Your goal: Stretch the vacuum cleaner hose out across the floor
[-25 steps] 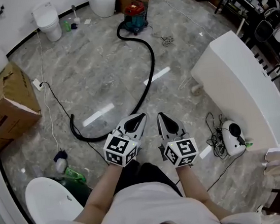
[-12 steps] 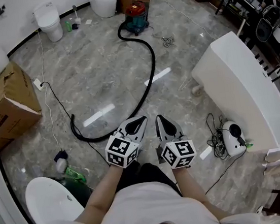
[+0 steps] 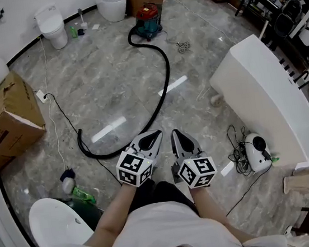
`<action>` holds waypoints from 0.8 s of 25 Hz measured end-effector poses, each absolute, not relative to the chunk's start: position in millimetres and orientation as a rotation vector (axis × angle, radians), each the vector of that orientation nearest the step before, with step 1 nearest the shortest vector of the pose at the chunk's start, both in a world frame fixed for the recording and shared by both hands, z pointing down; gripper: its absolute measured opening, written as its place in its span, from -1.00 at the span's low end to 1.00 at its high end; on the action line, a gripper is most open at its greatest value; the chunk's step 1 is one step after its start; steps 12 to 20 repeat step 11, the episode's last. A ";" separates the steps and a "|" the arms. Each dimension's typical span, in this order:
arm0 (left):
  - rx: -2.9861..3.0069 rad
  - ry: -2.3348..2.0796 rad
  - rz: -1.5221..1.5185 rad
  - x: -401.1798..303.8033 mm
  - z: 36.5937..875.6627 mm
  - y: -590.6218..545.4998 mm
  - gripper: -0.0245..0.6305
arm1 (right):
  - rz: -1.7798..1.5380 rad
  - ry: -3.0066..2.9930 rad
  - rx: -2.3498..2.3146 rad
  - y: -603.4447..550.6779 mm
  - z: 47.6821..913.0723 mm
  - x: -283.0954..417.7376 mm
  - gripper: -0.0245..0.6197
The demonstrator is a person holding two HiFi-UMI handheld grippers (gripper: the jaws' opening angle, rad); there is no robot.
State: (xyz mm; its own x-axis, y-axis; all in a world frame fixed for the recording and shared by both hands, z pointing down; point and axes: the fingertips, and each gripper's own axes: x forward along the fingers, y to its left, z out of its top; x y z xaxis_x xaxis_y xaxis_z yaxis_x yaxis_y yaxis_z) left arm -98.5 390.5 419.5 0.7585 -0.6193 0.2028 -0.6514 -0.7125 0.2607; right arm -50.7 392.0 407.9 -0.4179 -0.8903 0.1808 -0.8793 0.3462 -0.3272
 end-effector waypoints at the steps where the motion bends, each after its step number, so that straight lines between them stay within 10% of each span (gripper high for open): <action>1: 2.639 -0.981 0.142 -98.6 419.3 390.3 -0.90 | -0.592 2.553 -1.677 391.8 407.7 -50.7 -0.88; 20: 2.644 -0.960 0.151 -93.7 419.9 394.6 -0.89 | -0.611 2.557 -1.672 398.4 410.4 -50.8 -0.88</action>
